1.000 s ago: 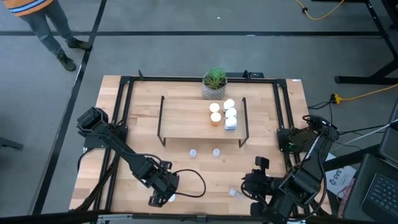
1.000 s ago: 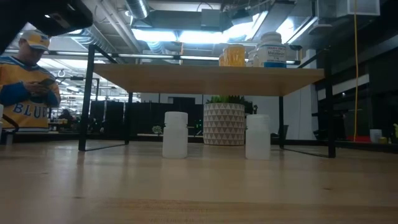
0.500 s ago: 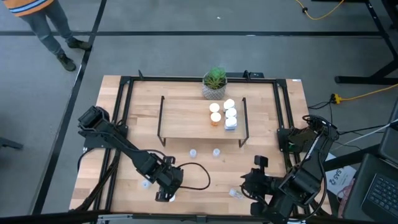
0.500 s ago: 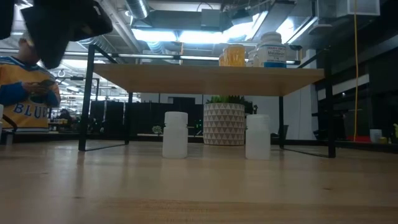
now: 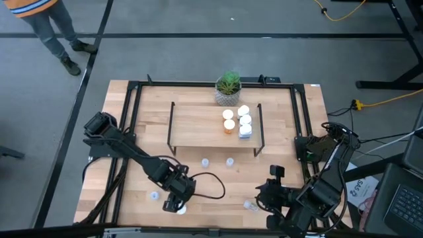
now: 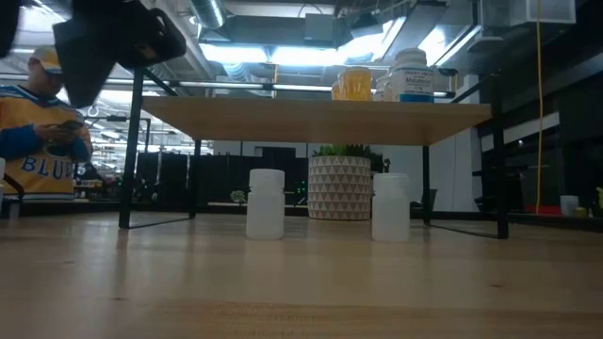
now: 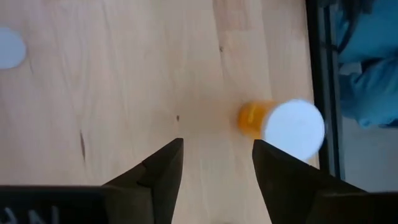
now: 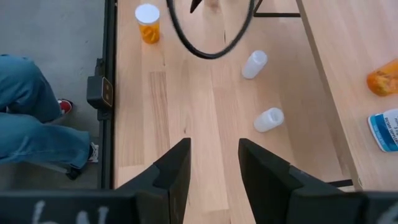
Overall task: Pick and place medicine bottles onto shelf by color
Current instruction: Put the orange pill bottle on the shelf aligned with the other orange pill bottle
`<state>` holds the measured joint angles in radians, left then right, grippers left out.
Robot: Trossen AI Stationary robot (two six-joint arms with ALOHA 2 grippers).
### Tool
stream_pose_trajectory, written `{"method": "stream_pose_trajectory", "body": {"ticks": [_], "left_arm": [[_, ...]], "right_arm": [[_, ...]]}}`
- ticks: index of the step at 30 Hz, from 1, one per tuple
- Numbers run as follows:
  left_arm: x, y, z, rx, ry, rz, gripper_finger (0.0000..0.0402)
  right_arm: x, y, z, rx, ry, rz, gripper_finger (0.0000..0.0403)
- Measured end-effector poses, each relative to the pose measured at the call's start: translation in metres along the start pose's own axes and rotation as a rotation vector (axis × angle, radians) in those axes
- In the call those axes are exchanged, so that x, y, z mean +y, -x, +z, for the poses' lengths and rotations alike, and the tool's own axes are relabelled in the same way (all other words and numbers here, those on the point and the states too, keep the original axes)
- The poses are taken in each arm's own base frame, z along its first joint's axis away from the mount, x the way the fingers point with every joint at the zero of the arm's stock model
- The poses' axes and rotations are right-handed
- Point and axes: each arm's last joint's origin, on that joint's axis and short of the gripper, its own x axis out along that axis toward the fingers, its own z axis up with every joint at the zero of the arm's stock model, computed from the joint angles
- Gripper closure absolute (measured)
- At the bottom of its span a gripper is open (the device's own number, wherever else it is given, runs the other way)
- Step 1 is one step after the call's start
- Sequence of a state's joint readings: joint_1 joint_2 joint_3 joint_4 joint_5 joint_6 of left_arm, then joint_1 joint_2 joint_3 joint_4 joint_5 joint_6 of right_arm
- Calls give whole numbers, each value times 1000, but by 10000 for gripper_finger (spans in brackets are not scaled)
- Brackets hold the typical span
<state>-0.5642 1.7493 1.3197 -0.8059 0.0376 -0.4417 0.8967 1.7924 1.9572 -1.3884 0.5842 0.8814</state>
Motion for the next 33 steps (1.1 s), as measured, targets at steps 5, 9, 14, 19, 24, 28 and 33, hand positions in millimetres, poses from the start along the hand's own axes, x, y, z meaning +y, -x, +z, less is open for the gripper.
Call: {"method": "stream_pose_trajectory", "body": {"ticks": [5,9,14,19,24,28,33], "left_arm": [[-3,2,-2,-10,-26,44,196],[-4,2,-5,11,-26,60,186],[-3,2,-5,18,4,59,186],[-4,2,-4,3,8,53,186],[-3,2,-2,-11,12,48,186],[-4,2,0,-28,13,39,185],[-2,2,2,-42,35,34,187]], "right_arm": [[0,0,0,1,-2,1,266],[0,0,0,1,-4,1,266],[0,0,0,1,-5,1,266],[0,0,0,1,-5,1,266],[0,0,0,1,-5,1,266],[0,0,0,1,-8,2,266],[0,0,0,0,-8,3,266]]}}
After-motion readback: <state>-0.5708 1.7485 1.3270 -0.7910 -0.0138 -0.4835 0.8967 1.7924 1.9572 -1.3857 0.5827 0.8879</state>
